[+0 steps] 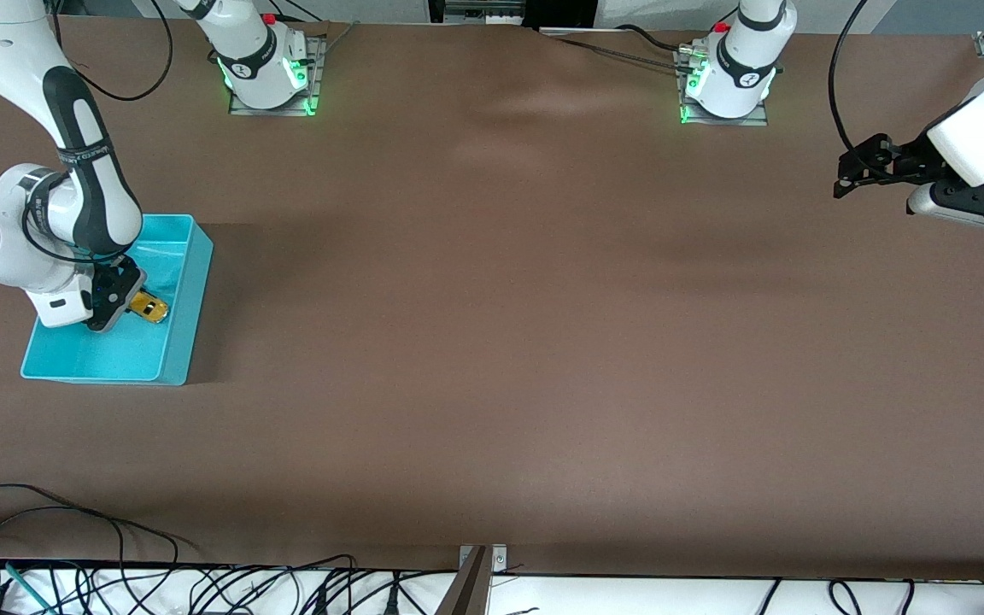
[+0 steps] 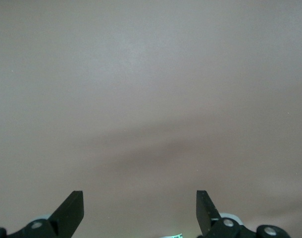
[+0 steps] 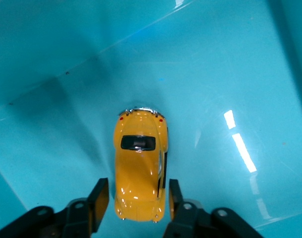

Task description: Wind up and store yellow beetle car

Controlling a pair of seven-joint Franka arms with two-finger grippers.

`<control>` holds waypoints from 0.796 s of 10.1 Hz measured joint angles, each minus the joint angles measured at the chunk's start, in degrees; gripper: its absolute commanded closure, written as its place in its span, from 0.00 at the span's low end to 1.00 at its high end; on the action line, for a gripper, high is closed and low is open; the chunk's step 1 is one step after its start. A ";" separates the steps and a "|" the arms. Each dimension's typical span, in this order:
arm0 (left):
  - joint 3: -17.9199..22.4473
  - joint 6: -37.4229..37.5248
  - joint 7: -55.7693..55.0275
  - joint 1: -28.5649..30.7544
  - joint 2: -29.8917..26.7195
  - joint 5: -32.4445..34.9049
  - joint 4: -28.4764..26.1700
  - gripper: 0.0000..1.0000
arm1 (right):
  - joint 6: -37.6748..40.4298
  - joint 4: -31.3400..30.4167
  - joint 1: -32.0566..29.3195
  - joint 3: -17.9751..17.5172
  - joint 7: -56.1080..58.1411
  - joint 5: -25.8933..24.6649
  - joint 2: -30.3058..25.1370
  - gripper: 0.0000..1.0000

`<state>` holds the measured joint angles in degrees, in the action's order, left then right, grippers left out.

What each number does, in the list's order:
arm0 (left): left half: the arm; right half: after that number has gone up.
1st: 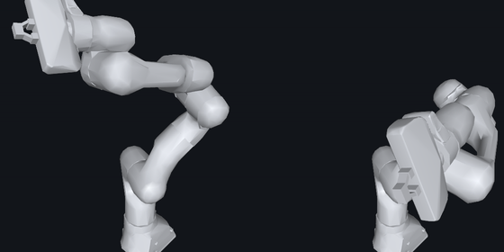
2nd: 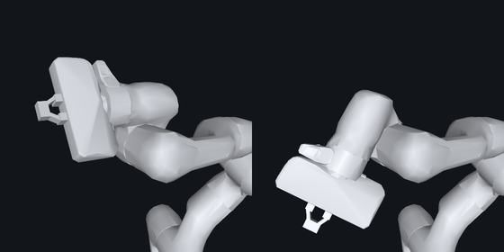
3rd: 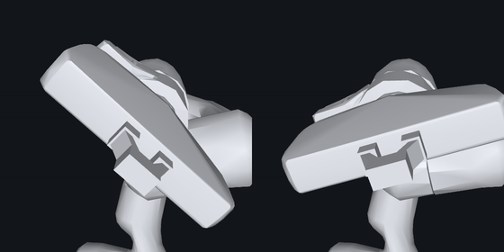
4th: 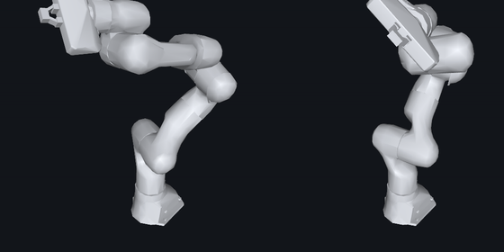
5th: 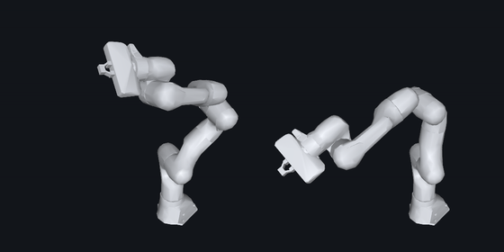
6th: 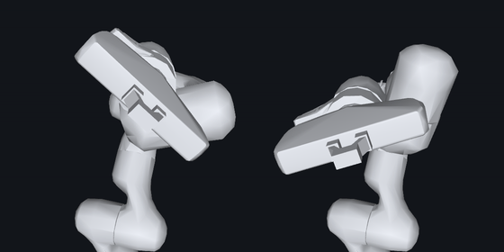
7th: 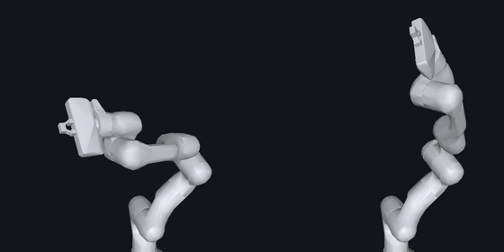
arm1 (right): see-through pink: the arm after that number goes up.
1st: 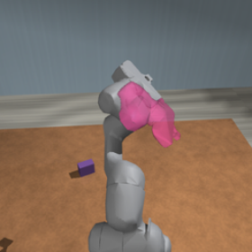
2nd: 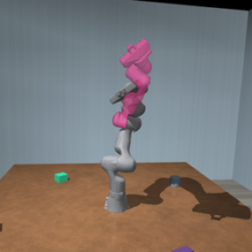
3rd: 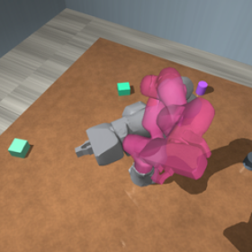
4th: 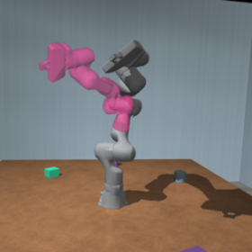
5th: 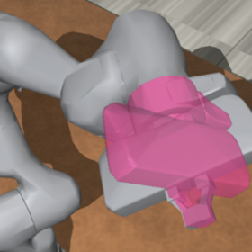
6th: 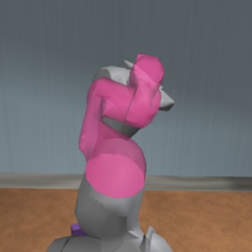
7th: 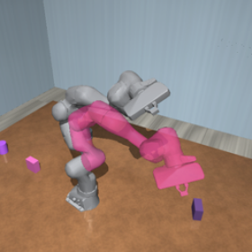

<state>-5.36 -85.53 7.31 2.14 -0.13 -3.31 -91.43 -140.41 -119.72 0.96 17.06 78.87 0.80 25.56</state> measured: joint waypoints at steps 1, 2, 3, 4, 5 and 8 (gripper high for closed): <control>0.00 0.00 0.01 0.00 0.00 0.00 0.00 0.00 | -0.18 0.20 0.04 -0.07 0.00 0.06 -0.21 0.25; -0.03 0.00 0.02 0.00 0.00 0.00 0.00 0.00 | 0.04 0.65 0.17 -0.28 -0.18 0.13 -1.16 0.25; -0.06 0.00 0.03 -0.01 0.00 0.00 0.00 0.00 | 1.59 1.48 0.25 -0.65 -1.32 0.26 -2.83 0.24; -0.06 0.00 0.04 -0.01 0.00 0.00 0.00 0.00 | 5.50 3.23 0.34 -1.00 -4.41 0.35 -5.00 0.23; -0.06 0.00 0.04 -0.01 0.00 0.00 0.00 0.00 | 10.88 5.71 0.40 -1.46 -8.65 0.39 -7.39 0.16; -0.09 0.00 0.04 -0.03 0.00 0.00 0.00 0.00 | 25.98 15.63 0.63 -4.34 -23.59 0.33 -12.43 0.00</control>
<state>-5.45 -85.53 7.35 2.11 -0.13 -3.31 -91.43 -114.43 -104.09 1.60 12.71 55.28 1.13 13.12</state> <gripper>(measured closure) 0.000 0.110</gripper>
